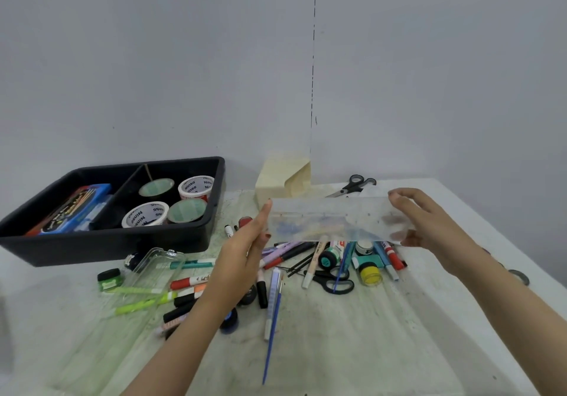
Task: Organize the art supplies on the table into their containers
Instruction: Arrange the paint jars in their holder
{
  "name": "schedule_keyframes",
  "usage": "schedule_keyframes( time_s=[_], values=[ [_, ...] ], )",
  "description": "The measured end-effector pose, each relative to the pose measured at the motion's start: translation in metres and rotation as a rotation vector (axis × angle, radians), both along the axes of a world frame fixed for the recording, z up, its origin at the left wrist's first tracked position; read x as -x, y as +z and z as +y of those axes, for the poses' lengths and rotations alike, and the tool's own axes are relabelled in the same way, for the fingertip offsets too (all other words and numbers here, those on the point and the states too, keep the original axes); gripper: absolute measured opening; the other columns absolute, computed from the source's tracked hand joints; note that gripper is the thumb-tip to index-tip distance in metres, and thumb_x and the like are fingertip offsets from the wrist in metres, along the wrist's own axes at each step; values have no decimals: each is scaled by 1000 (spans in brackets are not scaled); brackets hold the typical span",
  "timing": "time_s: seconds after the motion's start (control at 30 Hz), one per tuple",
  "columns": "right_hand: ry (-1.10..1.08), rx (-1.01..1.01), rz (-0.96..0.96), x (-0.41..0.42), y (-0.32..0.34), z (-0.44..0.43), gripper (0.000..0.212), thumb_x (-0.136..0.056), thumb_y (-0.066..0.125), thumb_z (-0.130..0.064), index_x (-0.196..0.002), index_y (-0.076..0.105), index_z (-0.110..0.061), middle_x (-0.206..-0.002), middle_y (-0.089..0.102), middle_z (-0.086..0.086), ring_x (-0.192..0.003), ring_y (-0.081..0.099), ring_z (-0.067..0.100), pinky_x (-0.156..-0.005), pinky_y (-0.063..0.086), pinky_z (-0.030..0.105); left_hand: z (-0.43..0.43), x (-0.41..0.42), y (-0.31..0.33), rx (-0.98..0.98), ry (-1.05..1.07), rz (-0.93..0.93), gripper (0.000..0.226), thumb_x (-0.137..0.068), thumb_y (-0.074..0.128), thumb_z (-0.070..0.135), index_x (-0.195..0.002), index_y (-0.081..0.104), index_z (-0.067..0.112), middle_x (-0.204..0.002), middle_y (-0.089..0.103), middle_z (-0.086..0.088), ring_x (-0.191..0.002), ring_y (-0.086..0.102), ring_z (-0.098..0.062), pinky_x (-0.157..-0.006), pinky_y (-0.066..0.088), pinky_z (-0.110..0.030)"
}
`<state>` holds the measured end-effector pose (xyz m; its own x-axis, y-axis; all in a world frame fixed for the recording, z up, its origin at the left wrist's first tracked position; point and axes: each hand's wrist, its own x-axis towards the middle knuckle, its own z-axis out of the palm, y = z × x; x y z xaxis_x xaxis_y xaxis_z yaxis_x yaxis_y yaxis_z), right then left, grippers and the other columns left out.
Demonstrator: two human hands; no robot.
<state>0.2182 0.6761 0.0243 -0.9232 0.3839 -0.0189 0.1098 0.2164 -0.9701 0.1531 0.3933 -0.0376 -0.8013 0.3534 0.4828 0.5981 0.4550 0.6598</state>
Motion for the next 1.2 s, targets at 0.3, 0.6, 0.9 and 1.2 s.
schedule_keyframes(
  time_s=[0.3, 0.6, 0.9, 1.2],
  values=[
    [8, -324, 91, -35, -22, -7, 24, -100, 37, -33, -121, 39, -44, -97, 66, 3, -65, 60, 18, -63, 45, 26, -7, -18, -1, -159, 91, -262, 38, -94, 51, 28, -126, 44, 47, -64, 60, -9, -61, 51, -21, -57, 46, -23],
    [-48, -526, -13, -68, -62, -1, 36, -95, 47, -33, -131, 45, -37, -97, 61, -7, -65, 62, 14, -62, 39, 16, -11, -49, -15, 339, -124, -322, 100, -59, 78, 58, -140, 20, 48, -117, 49, 18, -100, 52, -5, -86, 50, -26],
    [-55, -595, -113, -100, -92, 15, 36, -95, 50, -27, -132, 50, -29, -101, 61, 0, -60, 49, 2, -59, 34, 13, -2, -78, -34, 587, -169, -250, 108, -41, 56, 90, -135, 41, 38, -116, 27, 24, -111, 28, 1, -98, 28, -18],
    [-23, -668, -126, -108, -118, 18, 45, -95, 50, -26, -139, 42, -22, -102, 50, -5, -69, 37, -8, -65, 30, 10, 2, -80, -44, 637, -214, -188, 106, -59, 60, 80, -146, 13, 42, -135, 21, 28, -127, 16, 5, -108, 13, -19]
  ],
)
